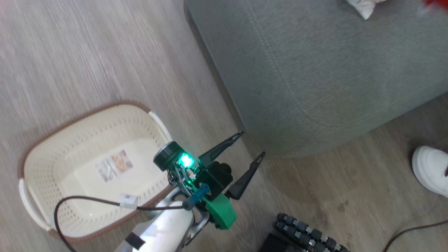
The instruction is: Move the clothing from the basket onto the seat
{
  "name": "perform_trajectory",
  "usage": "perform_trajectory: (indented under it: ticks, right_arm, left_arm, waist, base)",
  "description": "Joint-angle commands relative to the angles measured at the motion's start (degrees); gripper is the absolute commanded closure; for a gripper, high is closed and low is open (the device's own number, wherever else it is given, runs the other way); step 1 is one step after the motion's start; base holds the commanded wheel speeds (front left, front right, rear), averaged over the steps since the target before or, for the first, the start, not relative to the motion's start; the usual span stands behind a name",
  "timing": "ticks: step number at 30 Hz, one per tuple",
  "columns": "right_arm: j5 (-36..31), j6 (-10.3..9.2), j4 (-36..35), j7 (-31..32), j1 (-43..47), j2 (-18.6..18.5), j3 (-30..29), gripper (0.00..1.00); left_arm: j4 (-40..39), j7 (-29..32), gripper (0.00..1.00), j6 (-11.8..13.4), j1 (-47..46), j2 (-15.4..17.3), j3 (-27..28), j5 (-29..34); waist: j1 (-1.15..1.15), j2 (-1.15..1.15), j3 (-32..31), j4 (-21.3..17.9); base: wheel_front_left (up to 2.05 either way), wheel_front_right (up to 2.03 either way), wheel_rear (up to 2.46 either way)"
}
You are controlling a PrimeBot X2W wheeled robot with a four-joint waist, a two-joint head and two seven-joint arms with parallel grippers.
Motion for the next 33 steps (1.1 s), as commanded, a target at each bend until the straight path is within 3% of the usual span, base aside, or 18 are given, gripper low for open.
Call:
perform_trajectory:
  ticks: [1, 9, 12, 15, 22, 33]
  right_arm:
    - [0.58, -0.02, -0.34, -0.36, -2.61, -3.46, -0.79, 1.0]
    - [4.02, -0.02, 8.83, -0.36, -14.2, -10.28, -2.74, 1.0]
    - [7.46, -0.02, 14.05, -0.36, -18.35, -10.46, -4.88, 1.0]
    - [6.23, -0.02, 17.46, -0.36, -20.81, -12.12, -4.71, 1.0]
    - [4.46, -0.02, 23.16, -0.36, -25.18, -13.07, -7.41, 1.0]
    - [1.75, -0.02, 34.0, -0.36, -28.4, -11.05, -7.54, 1.0]
  left_arm:
    - [-1.62, -0.29, 0.0, -0.42, -2.13, 0.08, 1.2, 0.88]
    - [-1.35, -0.29, 0.0, -0.43, -4.61, 1.21, 1.08, 2.15]
    - [-1.74, -0.29, 0.0, -0.24, -5.04, 1.41, 0.76, 2.47]
    - [-2.62, -0.29, 0.0, 0.33, -5.28, 1.32, 0.74, 2.44]
    - [-3.78, -0.29, 0.0, 1.33, -6.13, 1.56, 0.25, 2.88]
    - [-5.06, -0.29, 0.0, 3.39, -6.75, 2.47, 0.94, 2.73]
  waist:
    - [-0.02, 0.0, 3.58, 1.47]
    - [-0.02, 0.0, 9.48, 3.74]
    - [-0.02, 0.0, 11.22, 4.52]
    - [-0.02, 0.0, 12.81, 5.76]
    - [-0.02, 0.0, 16.04, 8.97]
    - [-0.02, 0.0, 19.46, 12.39]
  base:
    - [0.0, 0.0, 0.0]
    - [0.0, 0.0, 0.0]
    - [0.0, 0.0, 0.0]
    - [0.0, 0.0, 0.0]
    - [0.0, 0.0, 0.0]
    - [0.0, 0.0, 0.0]
